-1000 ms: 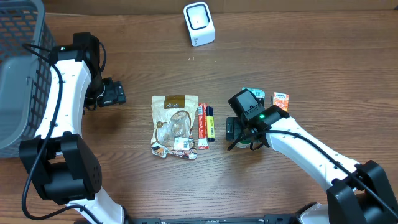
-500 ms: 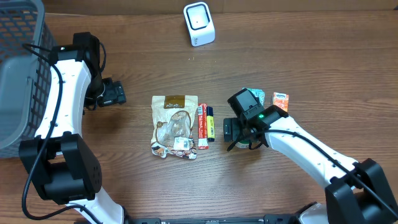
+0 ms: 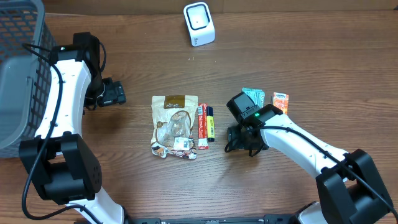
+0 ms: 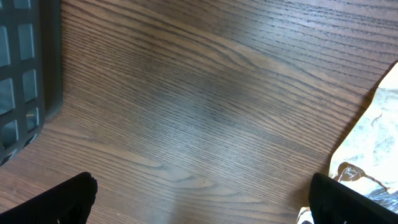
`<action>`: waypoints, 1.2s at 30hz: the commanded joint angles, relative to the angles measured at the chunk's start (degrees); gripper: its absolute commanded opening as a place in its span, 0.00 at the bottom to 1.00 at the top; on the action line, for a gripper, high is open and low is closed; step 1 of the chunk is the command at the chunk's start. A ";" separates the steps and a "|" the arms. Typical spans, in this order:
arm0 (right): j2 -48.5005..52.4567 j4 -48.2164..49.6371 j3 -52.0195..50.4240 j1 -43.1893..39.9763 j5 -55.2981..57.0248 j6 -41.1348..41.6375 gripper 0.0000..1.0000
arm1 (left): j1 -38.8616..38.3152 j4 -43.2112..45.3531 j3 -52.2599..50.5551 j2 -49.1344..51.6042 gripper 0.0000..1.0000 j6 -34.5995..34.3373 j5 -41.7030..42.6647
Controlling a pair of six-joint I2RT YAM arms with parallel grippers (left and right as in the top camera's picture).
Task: Scan the item barcode
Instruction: 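Lower the right gripper around the green-lidded jar and close on it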
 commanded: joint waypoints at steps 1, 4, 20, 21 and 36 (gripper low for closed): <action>0.07 -1.84 0.94 -0.11 -3.08 0.00 0.72 | -0.39 -0.13 0.72 0.39 1.00 1.09 0.24; 0.07 -5.31 3.80 -0.13 -3.02 0.00 0.73 | -0.39 -0.13 0.72 0.39 1.00 1.09 0.24; 0.09 -2.78 8.68 -0.15 8.15 -0.28 0.91 | -0.39 -0.13 0.72 0.42 1.00 1.09 0.24; 0.09 -2.19 8.35 -0.15 8.13 -0.24 0.91 | -0.39 -0.13 0.72 0.39 0.99 1.09 0.24; 0.20 -4.22 6.38 -0.13 6.97 -0.09 0.62 | -0.39 -0.13 0.72 0.39 1.00 1.09 0.26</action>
